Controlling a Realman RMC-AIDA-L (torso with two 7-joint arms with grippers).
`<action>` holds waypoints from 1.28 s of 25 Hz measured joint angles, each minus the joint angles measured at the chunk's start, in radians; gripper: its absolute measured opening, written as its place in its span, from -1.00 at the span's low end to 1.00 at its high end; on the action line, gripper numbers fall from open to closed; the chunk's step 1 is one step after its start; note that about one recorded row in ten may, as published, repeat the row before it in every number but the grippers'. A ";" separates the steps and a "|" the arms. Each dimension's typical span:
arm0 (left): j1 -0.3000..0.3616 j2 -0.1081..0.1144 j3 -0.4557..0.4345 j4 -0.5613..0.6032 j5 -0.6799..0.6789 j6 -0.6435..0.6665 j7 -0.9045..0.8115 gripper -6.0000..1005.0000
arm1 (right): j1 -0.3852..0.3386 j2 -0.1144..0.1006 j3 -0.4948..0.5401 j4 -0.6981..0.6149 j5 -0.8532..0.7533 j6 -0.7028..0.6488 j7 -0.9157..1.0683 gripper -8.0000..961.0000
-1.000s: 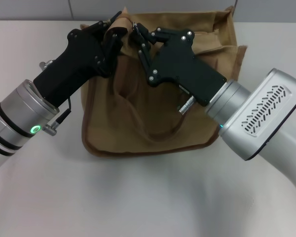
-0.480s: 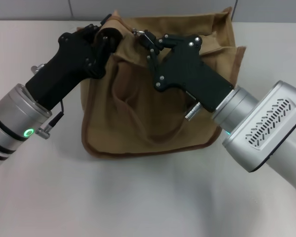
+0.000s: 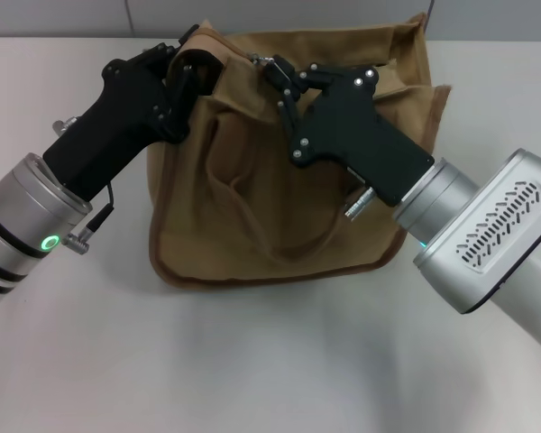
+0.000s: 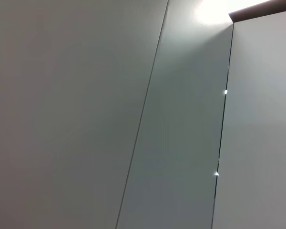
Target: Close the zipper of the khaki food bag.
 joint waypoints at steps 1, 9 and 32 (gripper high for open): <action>0.002 0.001 -0.001 0.001 0.000 0.001 -0.001 -0.94 | -0.003 0.000 0.005 -0.001 0.000 0.000 0.000 -0.98; 0.035 0.004 -0.053 0.023 0.000 0.002 -0.007 -0.94 | -0.046 0.000 0.061 -0.015 0.000 -0.002 0.005 -0.98; 0.064 0.006 -0.074 0.044 0.001 -0.003 -0.011 -0.94 | -0.175 -0.001 0.223 -0.135 0.003 -0.157 0.150 -0.88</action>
